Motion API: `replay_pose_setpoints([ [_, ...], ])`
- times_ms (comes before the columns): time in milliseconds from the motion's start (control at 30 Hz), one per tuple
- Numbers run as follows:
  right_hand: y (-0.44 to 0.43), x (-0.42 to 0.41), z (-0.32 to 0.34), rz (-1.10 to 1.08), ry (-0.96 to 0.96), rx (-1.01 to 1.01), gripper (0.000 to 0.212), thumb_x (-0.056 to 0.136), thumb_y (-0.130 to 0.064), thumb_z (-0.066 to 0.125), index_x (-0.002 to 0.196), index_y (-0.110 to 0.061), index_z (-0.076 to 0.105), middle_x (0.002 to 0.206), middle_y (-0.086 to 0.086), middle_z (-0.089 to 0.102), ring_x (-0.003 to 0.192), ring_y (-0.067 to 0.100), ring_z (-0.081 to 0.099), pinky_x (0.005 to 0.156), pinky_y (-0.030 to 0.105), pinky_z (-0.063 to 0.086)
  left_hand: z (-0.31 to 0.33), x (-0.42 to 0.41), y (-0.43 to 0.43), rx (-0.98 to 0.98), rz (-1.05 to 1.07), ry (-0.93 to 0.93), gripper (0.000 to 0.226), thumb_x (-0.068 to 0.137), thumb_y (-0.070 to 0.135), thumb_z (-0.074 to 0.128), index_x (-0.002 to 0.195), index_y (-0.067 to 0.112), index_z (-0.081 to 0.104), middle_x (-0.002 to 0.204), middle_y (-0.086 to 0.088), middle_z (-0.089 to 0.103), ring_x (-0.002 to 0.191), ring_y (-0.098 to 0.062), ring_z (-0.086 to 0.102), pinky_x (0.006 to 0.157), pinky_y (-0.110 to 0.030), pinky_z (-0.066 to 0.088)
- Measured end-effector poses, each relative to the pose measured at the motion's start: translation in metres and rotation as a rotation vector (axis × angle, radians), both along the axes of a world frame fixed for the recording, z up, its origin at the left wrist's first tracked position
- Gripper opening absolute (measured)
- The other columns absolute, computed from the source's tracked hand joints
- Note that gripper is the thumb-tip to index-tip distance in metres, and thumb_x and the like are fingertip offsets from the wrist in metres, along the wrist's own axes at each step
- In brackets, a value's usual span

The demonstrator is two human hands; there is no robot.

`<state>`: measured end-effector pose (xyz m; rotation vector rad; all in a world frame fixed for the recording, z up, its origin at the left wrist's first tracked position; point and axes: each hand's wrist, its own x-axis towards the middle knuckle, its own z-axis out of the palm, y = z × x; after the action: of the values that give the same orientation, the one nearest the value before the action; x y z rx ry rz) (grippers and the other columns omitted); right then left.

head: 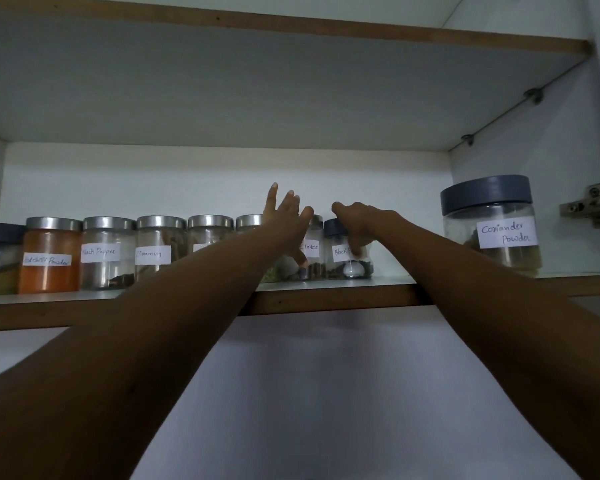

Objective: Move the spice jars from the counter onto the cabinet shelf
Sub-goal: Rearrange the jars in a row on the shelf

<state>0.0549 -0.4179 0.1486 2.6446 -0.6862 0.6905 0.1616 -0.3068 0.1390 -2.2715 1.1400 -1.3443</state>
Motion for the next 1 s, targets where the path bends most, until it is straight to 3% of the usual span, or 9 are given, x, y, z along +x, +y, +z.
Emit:
replay_pose_setpoints([
  [67, 0.000, -0.002, -0.002, 0.020, -0.021, 0.011, 0.078, 0.065, -0.004, 0.079, 0.124, -0.008, 0.028, 0.110, 0.015, 0.049, 0.094, 0.027, 0.052, 0.080, 0.038, 0.049, -0.001, -0.004, 0.005, -0.013, 0.016, -0.026, 0.117, 0.068, 0.072, 0.060, 0.150, 0.014, 0.001, 0.157, -0.019, -0.004, 0.144, -0.032, -0.013, 0.108, -0.061, -0.012],
  [133, -0.003, -0.003, -0.004, 0.042, -0.048, 0.038, 0.077, 0.065, -0.002, 0.078, 0.123, -0.007, 0.027, 0.106, 0.014, 0.048, 0.090, 0.026, 0.050, 0.077, 0.037, 0.048, 0.000, -0.012, 0.014, -0.062, -0.028, -0.024, 0.113, 0.072, 0.071, 0.056, 0.150, 0.016, -0.003, 0.157, -0.017, -0.008, 0.143, -0.032, -0.016, 0.108, -0.060, -0.012],
  [233, -0.008, -0.006, -0.006, 0.095, -0.089, 0.092, 0.066, 0.065, 0.003, 0.074, 0.111, -0.009, 0.028, 0.097, 0.013, 0.045, 0.084, 0.026, 0.048, 0.070, 0.037, 0.046, 0.000, -0.030, 0.035, -0.170, -0.168, 0.032, 0.080, 0.086, 0.059, 0.051, 0.148, 0.021, 0.017, 0.158, -0.011, 0.004, 0.144, -0.029, -0.013, 0.110, -0.057, -0.013],
  [333, -0.011, -0.006, -0.008, 0.134, -0.119, 0.136, 0.062, 0.067, 0.007, 0.069, 0.102, -0.013, 0.022, 0.092, 0.012, 0.044, 0.082, 0.026, 0.048, 0.065, 0.034, 0.042, -0.016, -0.044, 0.060, -0.126, -0.225, 0.093, 0.059, 0.090, 0.051, 0.048, 0.142, 0.025, 0.034, 0.158, -0.007, 0.011, 0.145, -0.026, -0.011, 0.109, -0.057, -0.015],
  [500, -0.012, -0.003, -0.012, 0.170, -0.160, 0.185, 0.058, 0.068, 0.008, 0.065, 0.099, -0.012, 0.020, 0.082, 0.009, 0.041, 0.082, 0.026, 0.048, 0.065, 0.034, 0.041, -0.045, -0.060, 0.089, -0.093, -0.218, 0.249, 0.047, 0.090, 0.053, 0.047, 0.131, 0.031, 0.048, 0.156, 0.001, 0.022, 0.146, -0.023, -0.007, 0.108, -0.058, -0.016],
  [633, -0.012, -0.003, -0.011, 0.226, -0.188, 0.291, 0.058, 0.071, -0.005, 0.073, 0.098, -0.010, 0.022, 0.082, 0.009, 0.041, 0.082, 0.026, 0.046, 0.064, 0.035, 0.042, -0.049, -0.065, 0.096, -0.164, -0.166, 0.591, 0.041, 0.092, 0.049, 0.046, 0.128, 0.029, 0.052, 0.152, 0.005, 0.031, 0.146, -0.022, -0.004, 0.110, -0.055, -0.014],
  [700, -0.013, -0.003, -0.012, 0.229, -0.209, 0.299, 0.058, 0.072, -0.009, 0.074, 0.097, -0.010, 0.022, 0.090, 0.012, 0.041, 0.089, 0.027, 0.044, 0.071, 0.038, 0.043, -0.049, -0.068, 0.096, -0.158, -0.148, 0.647, 0.040, 0.094, 0.047, 0.044, 0.127, 0.026, 0.053, 0.151, 0.004, 0.032, 0.146, -0.023, -0.004, 0.110, -0.054, -0.014],
  [833, -0.014, -0.002, -0.013, 0.199, -0.190, 0.308, 0.059, 0.074, -0.007, 0.071, 0.112, -0.005, 0.027, 0.103, 0.016, 0.038, 0.129, 0.040, 0.026, 0.085, 0.040, 0.039, -0.051, -0.073, 0.100, -0.230, -0.214, 0.555, 0.034, 0.093, 0.041, 0.049, 0.119, 0.022, 0.060, 0.140, 0.001, 0.047, 0.144, -0.022, 0.015, 0.112, -0.052, -0.011],
  [1000, -0.007, -0.010, -0.010, 0.181, -0.303, 0.147, 0.058, 0.075, -0.017, 0.068, 0.121, -0.005, 0.034, 0.121, 0.016, 0.041, 0.115, 0.034, 0.038, 0.088, 0.043, 0.043, -0.053, -0.077, 0.103, -0.488, -0.354, 0.241, 0.022, 0.091, 0.026, 0.051, 0.094, 0.012, 0.068, 0.099, -0.004, 0.069, 0.100, -0.019, 0.060, 0.116, -0.041, 0.010],
])
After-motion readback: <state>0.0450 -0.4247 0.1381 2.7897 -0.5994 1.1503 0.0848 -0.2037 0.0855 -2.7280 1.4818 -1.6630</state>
